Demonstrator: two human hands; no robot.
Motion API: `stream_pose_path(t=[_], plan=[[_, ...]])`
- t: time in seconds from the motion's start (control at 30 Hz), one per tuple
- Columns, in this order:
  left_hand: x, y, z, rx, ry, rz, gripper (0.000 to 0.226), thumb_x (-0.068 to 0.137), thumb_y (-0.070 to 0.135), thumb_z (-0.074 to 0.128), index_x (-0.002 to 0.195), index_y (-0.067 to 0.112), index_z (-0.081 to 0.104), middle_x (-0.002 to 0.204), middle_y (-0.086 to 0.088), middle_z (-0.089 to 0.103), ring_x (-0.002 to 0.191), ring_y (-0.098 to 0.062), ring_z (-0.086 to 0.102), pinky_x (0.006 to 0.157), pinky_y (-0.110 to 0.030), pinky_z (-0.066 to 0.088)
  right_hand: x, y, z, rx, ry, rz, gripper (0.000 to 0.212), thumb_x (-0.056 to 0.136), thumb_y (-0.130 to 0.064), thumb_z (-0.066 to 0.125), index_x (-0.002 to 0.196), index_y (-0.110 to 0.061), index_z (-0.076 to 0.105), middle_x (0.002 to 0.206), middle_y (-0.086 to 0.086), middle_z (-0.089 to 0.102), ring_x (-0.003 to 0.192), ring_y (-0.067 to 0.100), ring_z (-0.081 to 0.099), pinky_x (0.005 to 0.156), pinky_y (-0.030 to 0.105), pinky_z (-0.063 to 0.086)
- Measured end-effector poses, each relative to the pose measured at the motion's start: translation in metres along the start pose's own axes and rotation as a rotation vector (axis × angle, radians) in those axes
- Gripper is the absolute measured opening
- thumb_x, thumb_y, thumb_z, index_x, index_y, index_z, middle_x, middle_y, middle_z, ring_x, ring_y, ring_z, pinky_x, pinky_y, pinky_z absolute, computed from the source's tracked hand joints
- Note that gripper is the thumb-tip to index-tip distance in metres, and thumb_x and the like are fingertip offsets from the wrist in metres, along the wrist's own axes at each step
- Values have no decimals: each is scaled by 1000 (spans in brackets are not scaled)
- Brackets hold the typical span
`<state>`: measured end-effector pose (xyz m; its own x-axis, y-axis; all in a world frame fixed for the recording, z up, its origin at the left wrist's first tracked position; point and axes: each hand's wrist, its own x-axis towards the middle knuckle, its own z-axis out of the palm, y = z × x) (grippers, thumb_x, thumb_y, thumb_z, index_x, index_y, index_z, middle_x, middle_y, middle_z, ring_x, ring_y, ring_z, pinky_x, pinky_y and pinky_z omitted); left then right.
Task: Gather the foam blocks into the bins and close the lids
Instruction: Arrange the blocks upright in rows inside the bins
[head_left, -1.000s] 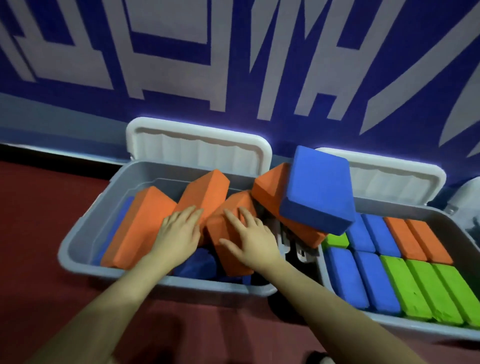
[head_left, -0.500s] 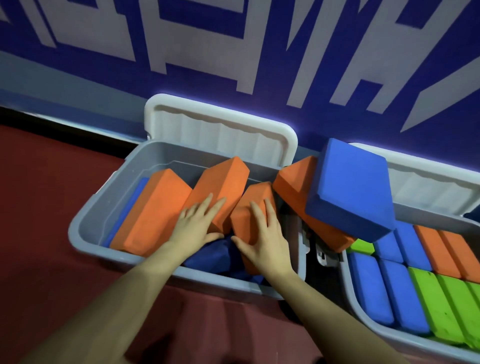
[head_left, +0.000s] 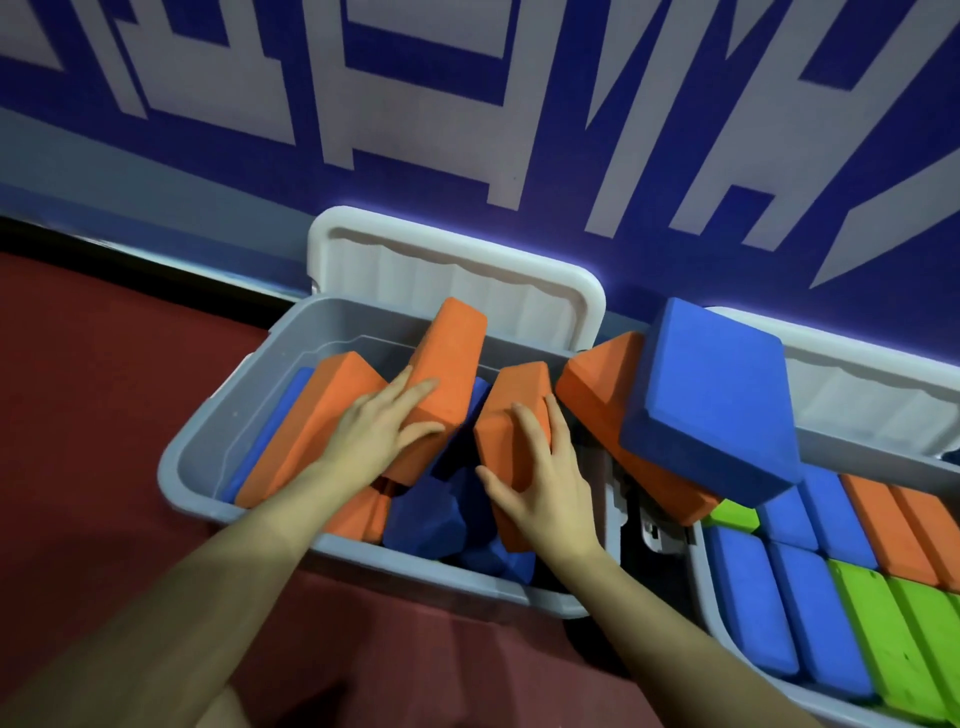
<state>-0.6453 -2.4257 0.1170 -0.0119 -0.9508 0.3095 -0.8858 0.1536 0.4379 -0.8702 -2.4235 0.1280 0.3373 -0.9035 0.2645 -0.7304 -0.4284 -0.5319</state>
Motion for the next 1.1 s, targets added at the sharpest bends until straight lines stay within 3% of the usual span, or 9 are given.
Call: stream_pose_path(t=[0.1,0.17,0.27,0.4,0.57,0.73,0.83,1.0,1.1], plan=[[-5,4,-9,39,89,106,56,90,66,32,122,26,54,128,-20,59,87,-40,69,75,-46,56,5,-8,-6,35,29,-30,74,84,-49,67,146,-39,28,161,-3,6,143,20,26,74,33,48],[-10,8,-13,50,168,132,52,94,60,32,120,22,57,126,-19,61,89,-36,69,76,-45,55,7,-14,-9,62,44,-65,73,83,-49,68,143,-42,26,160,-4,7,143,20,27,75,34,49],[-18,12,-11,44,159,129,47,91,53,46,128,24,49,137,-16,52,107,-35,63,85,-46,52,9,-22,-14,140,77,-78,72,82,-47,71,136,-47,23,160,-6,10,142,17,28,81,39,51],[-19,12,4,139,49,107,79,69,41,81,133,25,37,146,-17,40,127,-41,48,96,-57,44,11,-25,-19,214,91,-100,73,81,-44,73,134,-49,23,158,-8,13,140,11,28,88,36,47],[-1,18,2,283,23,98,97,48,33,93,128,21,41,141,-19,47,118,-45,54,88,-61,47,12,-21,-20,241,89,-124,72,82,-43,72,133,-51,22,157,-9,12,138,9,26,90,30,42],[3,14,-10,193,169,97,84,67,35,84,134,17,37,143,-23,43,117,-47,54,95,-61,40,10,-12,-21,182,82,-138,73,81,-46,71,133,-53,21,158,-10,10,140,15,30,88,40,51],[2,22,-26,164,237,113,66,82,46,60,137,20,36,147,-21,39,123,-48,49,100,-59,37,12,-12,-27,139,69,-159,73,81,-48,69,135,-52,20,158,-9,9,138,19,34,85,40,53],[18,47,-67,161,343,135,59,82,49,48,136,27,38,148,-18,39,125,-46,47,101,-59,37,32,-33,-57,27,131,-305,68,81,-57,56,139,-43,24,158,3,16,134,28,40,78,41,56],[31,58,-95,167,367,148,56,82,51,48,134,30,40,148,-16,39,124,-44,49,101,-58,37,51,-42,-85,-47,170,-410,70,83,-46,67,141,-36,28,156,11,22,135,32,38,81,40,53]])
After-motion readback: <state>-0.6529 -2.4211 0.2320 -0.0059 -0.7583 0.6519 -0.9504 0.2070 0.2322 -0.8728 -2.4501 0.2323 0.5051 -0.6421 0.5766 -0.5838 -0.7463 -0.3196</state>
